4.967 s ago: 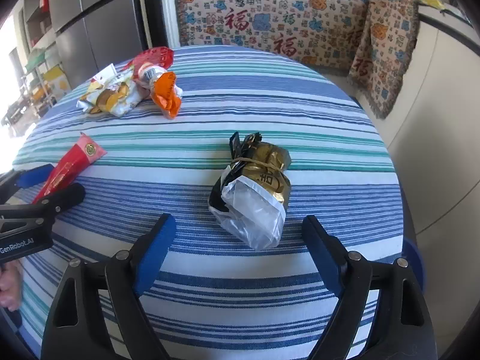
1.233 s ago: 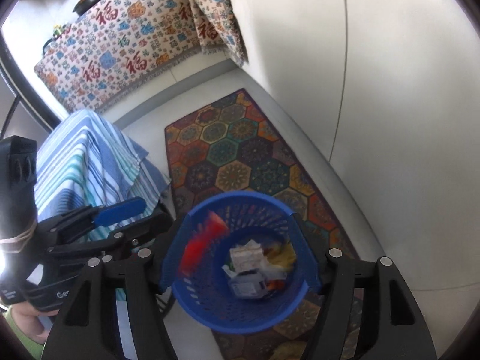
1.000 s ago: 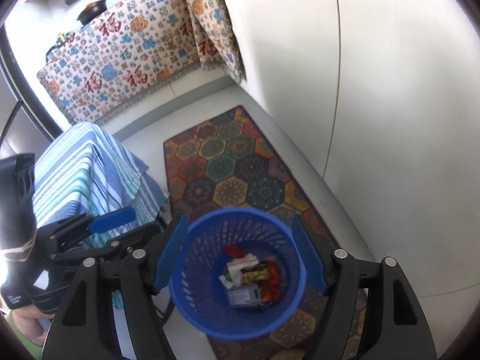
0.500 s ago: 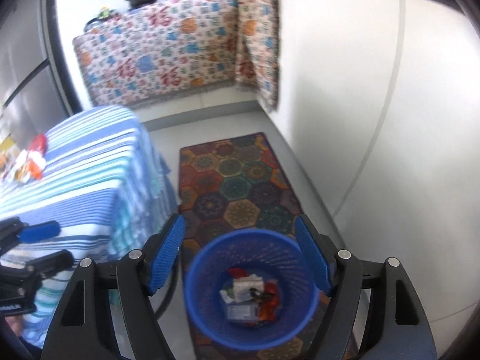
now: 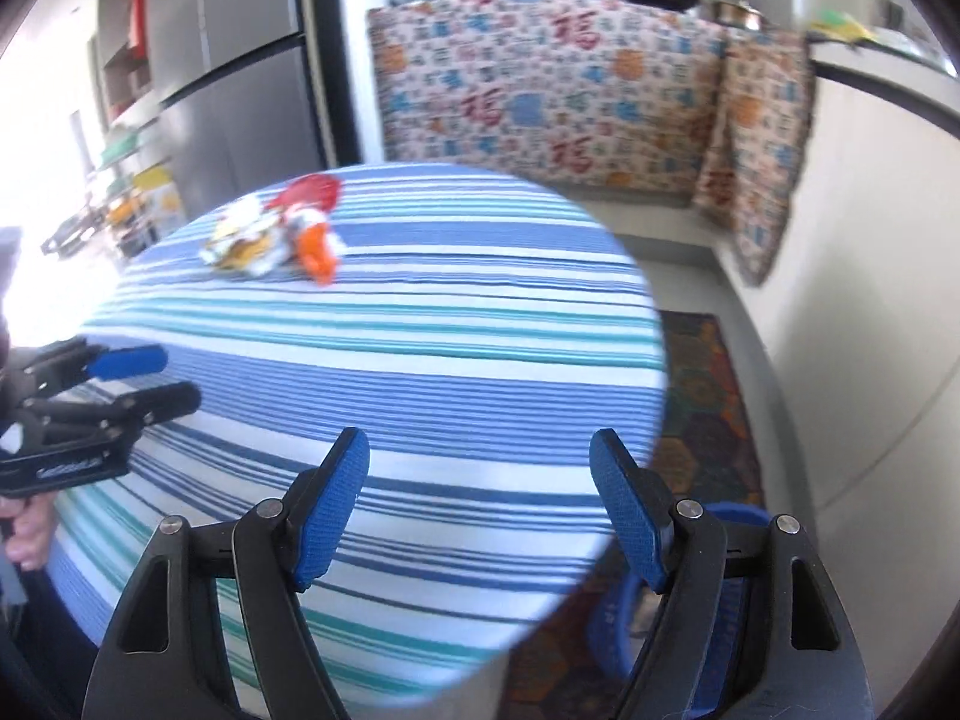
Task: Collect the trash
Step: 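Move both tools back over the table, then grasp the yellow-green chip bag with the left tool, then grasp the orange-white wrapper with right tool while left tool holds the chip bag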
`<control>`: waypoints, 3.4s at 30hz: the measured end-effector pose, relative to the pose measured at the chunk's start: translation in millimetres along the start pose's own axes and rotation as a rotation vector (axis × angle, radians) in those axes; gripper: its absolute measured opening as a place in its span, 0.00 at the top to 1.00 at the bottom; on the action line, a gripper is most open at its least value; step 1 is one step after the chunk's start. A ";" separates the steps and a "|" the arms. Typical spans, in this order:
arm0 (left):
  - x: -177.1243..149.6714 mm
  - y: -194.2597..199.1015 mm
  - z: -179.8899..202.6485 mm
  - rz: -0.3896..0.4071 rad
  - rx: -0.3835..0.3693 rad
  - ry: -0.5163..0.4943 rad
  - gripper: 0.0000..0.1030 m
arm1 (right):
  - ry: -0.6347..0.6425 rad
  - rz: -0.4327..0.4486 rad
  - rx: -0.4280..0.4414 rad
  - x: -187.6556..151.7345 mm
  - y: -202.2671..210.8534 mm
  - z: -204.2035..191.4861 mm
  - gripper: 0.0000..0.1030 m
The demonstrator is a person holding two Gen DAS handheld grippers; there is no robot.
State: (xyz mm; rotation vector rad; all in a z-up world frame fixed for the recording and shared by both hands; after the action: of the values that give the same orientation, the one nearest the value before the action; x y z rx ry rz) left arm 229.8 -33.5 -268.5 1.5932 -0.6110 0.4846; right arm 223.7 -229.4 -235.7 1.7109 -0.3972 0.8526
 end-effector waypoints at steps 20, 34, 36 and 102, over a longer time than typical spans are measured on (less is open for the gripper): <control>14.6 -59.0 -48.5 -0.048 0.029 0.085 0.20 | 0.068 -0.177 0.039 28.0 -119.3 -43.2 0.10; 73.2 -94.1 -54.4 0.001 0.022 0.114 0.22 | 0.052 -0.186 0.019 29.7 -121.8 -41.8 0.02; 82.2 -89.6 -53.9 0.036 0.028 0.109 0.22 | 0.052 -0.186 0.019 29.5 -121.6 -42.2 0.02; 2.4 -49.5 -99.9 -0.032 0.038 0.108 0.35 | 0.031 -0.142 -0.011 42.0 -129.8 -70.0 0.60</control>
State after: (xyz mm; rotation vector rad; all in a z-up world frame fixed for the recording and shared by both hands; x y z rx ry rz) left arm 267.5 68.4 -293.7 1.5990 -0.4968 0.5573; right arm 313.2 -116.2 -287.7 1.6925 -0.2554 0.7717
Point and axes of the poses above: each gripper's, at about its wrist camera, not at the fingertips, and y roughly against the way its jaws point, z to its right, x to its top, the point moved 10 cm from there along -y, roughly the way its jaws point, and after that the axes turned 5 degrees about x, right-handed, at the moved point
